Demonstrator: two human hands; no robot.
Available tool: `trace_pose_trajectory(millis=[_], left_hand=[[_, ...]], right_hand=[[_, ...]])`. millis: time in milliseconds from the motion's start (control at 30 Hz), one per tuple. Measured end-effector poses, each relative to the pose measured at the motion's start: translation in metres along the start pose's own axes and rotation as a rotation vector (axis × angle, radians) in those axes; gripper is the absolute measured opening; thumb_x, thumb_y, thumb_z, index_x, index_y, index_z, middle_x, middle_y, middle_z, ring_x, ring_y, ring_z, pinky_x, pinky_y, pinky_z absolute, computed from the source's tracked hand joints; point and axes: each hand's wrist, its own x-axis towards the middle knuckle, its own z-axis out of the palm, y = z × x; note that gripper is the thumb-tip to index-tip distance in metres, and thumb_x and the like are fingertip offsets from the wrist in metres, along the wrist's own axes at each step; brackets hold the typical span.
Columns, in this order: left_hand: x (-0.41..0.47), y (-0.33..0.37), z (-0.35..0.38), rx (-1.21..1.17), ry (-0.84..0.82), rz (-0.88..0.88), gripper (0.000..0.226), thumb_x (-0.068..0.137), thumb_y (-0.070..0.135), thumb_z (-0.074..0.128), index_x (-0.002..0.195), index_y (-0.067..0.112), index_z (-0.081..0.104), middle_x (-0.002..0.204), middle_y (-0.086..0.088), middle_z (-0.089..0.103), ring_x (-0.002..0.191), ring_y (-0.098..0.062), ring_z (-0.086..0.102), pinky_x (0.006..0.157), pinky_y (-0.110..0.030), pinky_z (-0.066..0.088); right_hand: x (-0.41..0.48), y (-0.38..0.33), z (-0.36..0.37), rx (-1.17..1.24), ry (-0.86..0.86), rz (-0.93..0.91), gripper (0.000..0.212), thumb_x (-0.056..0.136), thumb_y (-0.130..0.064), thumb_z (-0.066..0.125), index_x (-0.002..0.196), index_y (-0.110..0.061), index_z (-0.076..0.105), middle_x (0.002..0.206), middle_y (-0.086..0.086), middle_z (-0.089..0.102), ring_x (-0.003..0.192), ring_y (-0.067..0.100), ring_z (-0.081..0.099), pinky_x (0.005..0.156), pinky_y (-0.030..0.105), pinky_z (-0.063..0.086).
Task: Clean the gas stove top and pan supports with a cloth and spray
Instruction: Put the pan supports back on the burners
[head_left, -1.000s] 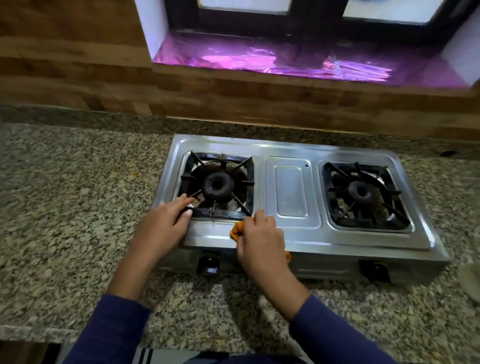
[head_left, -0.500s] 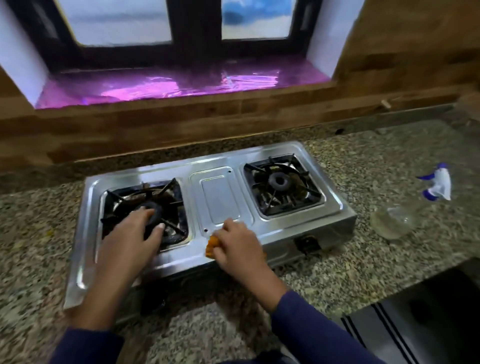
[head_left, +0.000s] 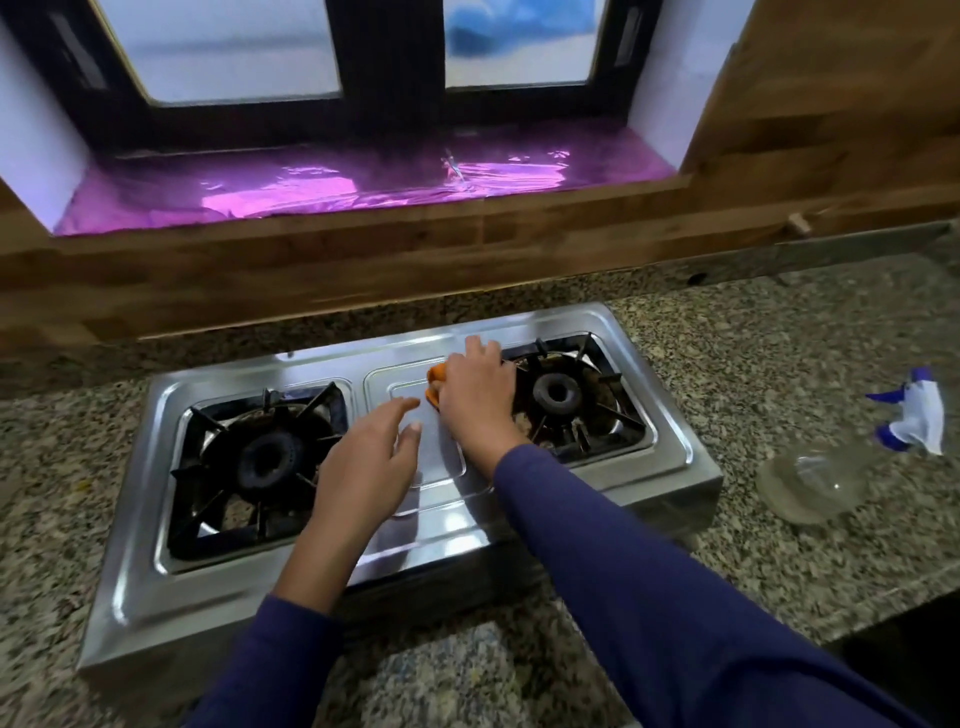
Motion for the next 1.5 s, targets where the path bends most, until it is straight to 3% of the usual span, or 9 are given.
trace_pose_trajectory(millis=[167,367,567,733,967,1167,1300,1400,1500], left_hand=[[0.004,-0.004,0.0,-0.067,0.02,-0.039,0.034,0.1,0.033,0.045,0.133,0.032,0.054,0.134,0.008,0.059,0.111,-0.018,0.059,0.09,-0.038,0.047],[0.004,0.006,0.019,-0.08,-0.029,-0.055,0.034,0.1,0.031,0.047,0.133,0.029,0.054,0.131,0.003,0.06,0.112,-0.017,0.058,0.084,-0.03,0.041],[0.004,0.042,0.056,-0.079,-0.127,0.051,0.04,0.099,0.037,0.049,0.138,0.031,0.049,0.138,0.005,0.055,0.12,-0.016,0.054,0.091,-0.032,0.045],[0.011,0.06,0.085,0.021,-0.163,0.132,0.048,0.097,0.037,0.052,0.144,0.03,0.043,0.154,0.009,0.037,0.14,-0.012,0.037,0.107,-0.032,0.037],[0.002,0.067,0.102,0.073,-0.062,0.131,0.047,0.096,0.028,0.055,0.142,0.023,0.048,0.155,0.006,0.036,0.14,-0.016,0.038,0.109,-0.038,0.04],[0.009,0.09,0.123,0.125,-0.039,0.24,0.05,0.095,0.025,0.051,0.144,0.021,0.046,0.155,0.001,0.035,0.146,-0.018,0.027,0.117,-0.042,0.03],[0.014,0.117,0.143,0.168,-0.137,0.353,0.051,0.096,0.028,0.05,0.146,0.023,0.042,0.157,0.003,0.031,0.148,-0.017,0.02,0.119,-0.039,0.016],[0.012,0.132,0.151,0.174,-0.15,0.379,0.048,0.096,0.029,0.051,0.143,0.021,0.047,0.155,0.001,0.036,0.147,-0.016,0.022,0.119,-0.037,0.017],[-0.002,0.152,0.155,0.027,-0.097,0.411,0.038,0.095,0.027,0.054,0.132,0.018,0.059,0.143,0.0,0.053,0.139,-0.015,0.04,0.114,-0.031,0.031]], right_hand=[[-0.025,-0.003,0.019,-0.218,-0.11,-0.102,0.029,0.1,-0.023,0.039,0.123,-0.016,0.056,0.126,0.008,0.053,0.117,0.027,0.045,0.091,0.038,0.04],[-0.112,0.027,0.007,-0.083,-0.102,-0.154,0.031,0.07,-0.036,0.077,0.087,-0.011,0.069,0.084,0.006,0.062,0.074,0.024,0.058,0.059,0.032,0.048],[-0.135,0.107,-0.025,0.115,-0.142,-0.253,0.035,0.076,-0.038,0.059,0.106,-0.022,0.064,0.104,-0.003,0.058,0.091,0.022,0.052,0.067,0.034,0.049],[-0.129,0.194,-0.038,0.147,-0.039,-0.061,0.031,0.074,-0.035,0.066,0.105,-0.033,0.07,0.098,-0.008,0.06,0.091,0.018,0.055,0.062,0.03,0.05],[-0.112,0.264,-0.049,0.119,0.109,0.252,0.032,0.081,-0.025,0.069,0.113,-0.022,0.072,0.103,-0.001,0.062,0.094,0.022,0.054,0.066,0.027,0.04],[-0.112,0.256,-0.044,0.225,0.142,0.072,0.033,0.08,-0.019,0.073,0.112,-0.025,0.071,0.105,-0.001,0.061,0.098,0.021,0.053,0.073,0.026,0.04],[-0.089,0.274,-0.044,0.219,0.115,0.198,0.03,0.085,-0.022,0.065,0.114,-0.027,0.07,0.109,0.001,0.06,0.099,0.023,0.05,0.069,0.028,0.041],[-0.071,0.302,-0.048,0.291,0.135,0.327,0.029,0.088,-0.019,0.06,0.115,-0.019,0.07,0.104,0.004,0.062,0.096,0.024,0.055,0.071,0.031,0.046],[-0.082,0.322,-0.055,0.503,0.207,0.399,0.027,0.089,-0.016,0.061,0.114,-0.02,0.071,0.104,-0.003,0.064,0.093,0.018,0.061,0.075,0.033,0.054]])
